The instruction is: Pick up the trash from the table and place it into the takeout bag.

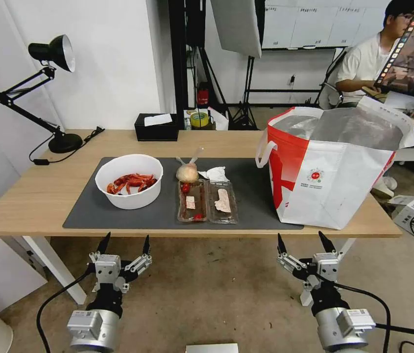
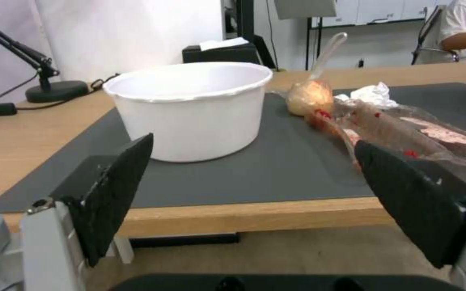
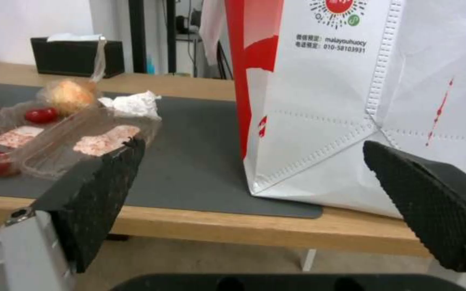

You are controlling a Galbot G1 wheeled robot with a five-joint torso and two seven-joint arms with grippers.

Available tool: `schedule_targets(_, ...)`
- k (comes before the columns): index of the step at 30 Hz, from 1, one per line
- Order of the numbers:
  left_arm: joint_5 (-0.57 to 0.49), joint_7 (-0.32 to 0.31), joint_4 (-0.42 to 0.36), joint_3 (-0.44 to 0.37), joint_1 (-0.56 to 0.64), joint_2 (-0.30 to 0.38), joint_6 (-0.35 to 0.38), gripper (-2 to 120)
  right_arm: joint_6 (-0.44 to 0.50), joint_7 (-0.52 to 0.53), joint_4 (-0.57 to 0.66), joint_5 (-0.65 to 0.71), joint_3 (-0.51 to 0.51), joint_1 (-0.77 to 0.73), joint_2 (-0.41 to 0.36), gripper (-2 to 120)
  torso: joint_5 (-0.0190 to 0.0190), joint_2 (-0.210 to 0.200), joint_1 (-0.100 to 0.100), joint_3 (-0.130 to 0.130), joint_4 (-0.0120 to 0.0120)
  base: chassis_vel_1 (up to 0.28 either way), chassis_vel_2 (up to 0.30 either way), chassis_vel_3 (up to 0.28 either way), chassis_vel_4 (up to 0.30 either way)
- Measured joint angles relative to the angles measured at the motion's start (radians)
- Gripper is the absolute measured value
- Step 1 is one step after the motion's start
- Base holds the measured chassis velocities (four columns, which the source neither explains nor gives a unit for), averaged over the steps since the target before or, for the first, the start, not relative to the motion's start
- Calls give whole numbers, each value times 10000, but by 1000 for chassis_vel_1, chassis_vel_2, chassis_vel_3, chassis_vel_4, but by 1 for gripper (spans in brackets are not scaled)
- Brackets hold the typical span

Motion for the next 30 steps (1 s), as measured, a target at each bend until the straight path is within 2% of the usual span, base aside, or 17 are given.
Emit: schedule_targets(30,0,0,0,0,0,0,0,100,0,0,0,0,0,1,0,100,0,0,0,0,0,0,0,0,0)
